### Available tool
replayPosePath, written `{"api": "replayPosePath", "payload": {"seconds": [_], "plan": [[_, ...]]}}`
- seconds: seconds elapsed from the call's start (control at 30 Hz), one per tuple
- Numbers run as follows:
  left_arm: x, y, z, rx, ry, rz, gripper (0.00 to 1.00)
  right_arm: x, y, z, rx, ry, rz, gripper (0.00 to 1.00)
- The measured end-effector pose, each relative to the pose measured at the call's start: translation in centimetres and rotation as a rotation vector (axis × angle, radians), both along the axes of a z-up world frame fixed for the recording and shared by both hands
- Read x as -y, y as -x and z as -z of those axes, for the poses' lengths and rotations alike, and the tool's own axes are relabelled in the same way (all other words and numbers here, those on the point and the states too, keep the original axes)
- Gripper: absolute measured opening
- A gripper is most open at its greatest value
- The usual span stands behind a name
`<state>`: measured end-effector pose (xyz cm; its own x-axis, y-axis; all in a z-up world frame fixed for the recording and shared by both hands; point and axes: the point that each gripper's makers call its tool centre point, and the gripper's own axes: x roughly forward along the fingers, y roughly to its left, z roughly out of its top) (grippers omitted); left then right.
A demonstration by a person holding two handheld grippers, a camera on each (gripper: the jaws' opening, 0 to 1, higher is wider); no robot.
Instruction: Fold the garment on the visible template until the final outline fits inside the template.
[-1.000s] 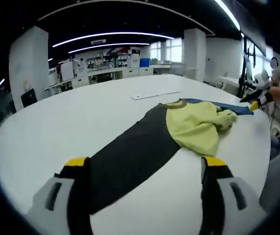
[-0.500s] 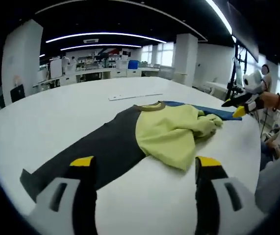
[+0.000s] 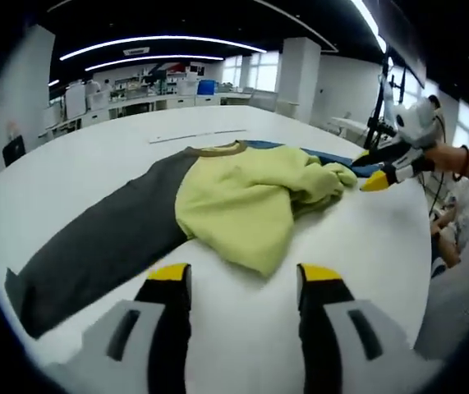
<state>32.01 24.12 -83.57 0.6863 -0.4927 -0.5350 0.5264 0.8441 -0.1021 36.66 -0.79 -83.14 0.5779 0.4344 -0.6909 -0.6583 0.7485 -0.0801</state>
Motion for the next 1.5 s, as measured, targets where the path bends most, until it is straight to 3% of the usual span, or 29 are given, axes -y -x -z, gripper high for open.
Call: {"api": "replayPosePath", "payload": {"seconds": [0.17,0.27,0.3,0.47,0.6,0.7,0.97,1.23,1.37,1.5], "plan": [[1.0,-0.3,0.3,-0.009,0.015,-0.004,0.34,0.0,-0.1,0.4,0.007,-0.014,0.023,0.39],[1.5,0.1,1.1,-0.019,-0.015,0.018,0.29,-0.2,-0.2,0.5,0.011,-0.032,0.034,0.32],[1.6,-0.4,0.8,0.017,-0.019,0.016,0.27,-0.2,-0.3,0.5,0.016,-0.030,0.034,0.30],[1.8,-0.9,1.1,0.027,-0.045,0.006,0.13,-0.1,-0.6,0.9,0.031,-0.008,0.060,0.11],[1.6,-1.3,0.4,0.042,0.007,-0.026,0.04,-0.1,-0.7,1.0,0.026,-0.029,0.089,0.00],[1.7,-1.4,-0.3,0.050,0.008,-0.026,0.00,-0.2,-0.5,0.5,0.007,-0.049,0.100,0.00],[0.2,-2.7,-4.2,0.087,0.148,-0.090,0.00,-1.2,0.5,-2.0,-0.045,-0.118,0.076,0.00],[-0.7,-3.9,-7.5,0.139,0.192,-0.106,0.00,-2.1,0.8,-6.0,-0.078,-0.208,0.073,0.00],[-1.2,-5.5,-7.9,0.148,0.179,-0.108,0.00,-1.7,-0.3,-7.3,-0.072,-0.249,0.097,0.00],[-0.9,-7.2,-8.6,0.169,0.166,-0.093,0.00,-1.1,-1.9,-7.3,-0.067,-0.248,0.123,0.00]]}}
